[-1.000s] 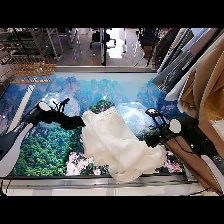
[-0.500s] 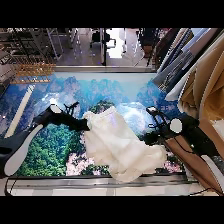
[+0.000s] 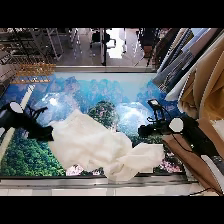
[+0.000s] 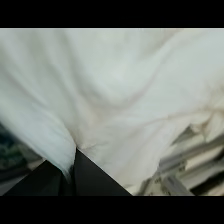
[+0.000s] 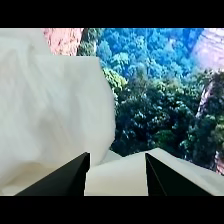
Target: Fold the clothes and pants, and hang the long-sleeved shirts on hangers.
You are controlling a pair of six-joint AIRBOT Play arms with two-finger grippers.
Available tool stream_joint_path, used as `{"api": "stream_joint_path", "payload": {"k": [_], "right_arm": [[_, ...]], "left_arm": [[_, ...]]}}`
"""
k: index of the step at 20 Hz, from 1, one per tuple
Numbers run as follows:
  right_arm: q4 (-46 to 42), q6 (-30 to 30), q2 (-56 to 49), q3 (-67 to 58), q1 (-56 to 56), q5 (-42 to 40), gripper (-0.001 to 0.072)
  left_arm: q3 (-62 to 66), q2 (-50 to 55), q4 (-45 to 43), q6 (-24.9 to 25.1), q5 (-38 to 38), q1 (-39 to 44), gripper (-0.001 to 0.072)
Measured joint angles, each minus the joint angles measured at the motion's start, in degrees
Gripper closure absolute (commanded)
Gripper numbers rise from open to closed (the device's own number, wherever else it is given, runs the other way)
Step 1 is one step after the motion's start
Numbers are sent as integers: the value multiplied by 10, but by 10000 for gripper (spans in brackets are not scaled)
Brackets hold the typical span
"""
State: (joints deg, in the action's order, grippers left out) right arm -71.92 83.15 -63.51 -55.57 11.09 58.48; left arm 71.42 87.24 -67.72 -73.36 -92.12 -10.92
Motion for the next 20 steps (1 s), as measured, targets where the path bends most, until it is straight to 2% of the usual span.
{"api": "stream_joint_path", "payload": {"k": [1, 2, 5, 8, 11, 15, 20], "right_arm": [[2, 0, 0, 0, 0, -11, 285], [0, 0, 0, 0, 0, -21, 286], [-21, 2, 0, 0, 0, -37, 286], [-38, 2, 0, 0, 0, -44, 287], [-42, 2, 0, 0, 0, -47, 287], [-28, 2, 0, 0, 0, -49, 287], [-4, 2, 0, 0, 0, -47, 289]], "left_arm": [[-26, -8, -14, -7, -31, -6, 282], [-51, -14, -24, -16, -53, -10, 102], [-97, -37, -45, -40, -92, -20, 106], [-78, -70, -54, -52, -98, -34, 106], [-17, -94, -56, -49, -15, -48, 102], [52, -62, -14, -5, 124, -52, 69], [144, 75, 60, 62, 169, -52, 69]]}}
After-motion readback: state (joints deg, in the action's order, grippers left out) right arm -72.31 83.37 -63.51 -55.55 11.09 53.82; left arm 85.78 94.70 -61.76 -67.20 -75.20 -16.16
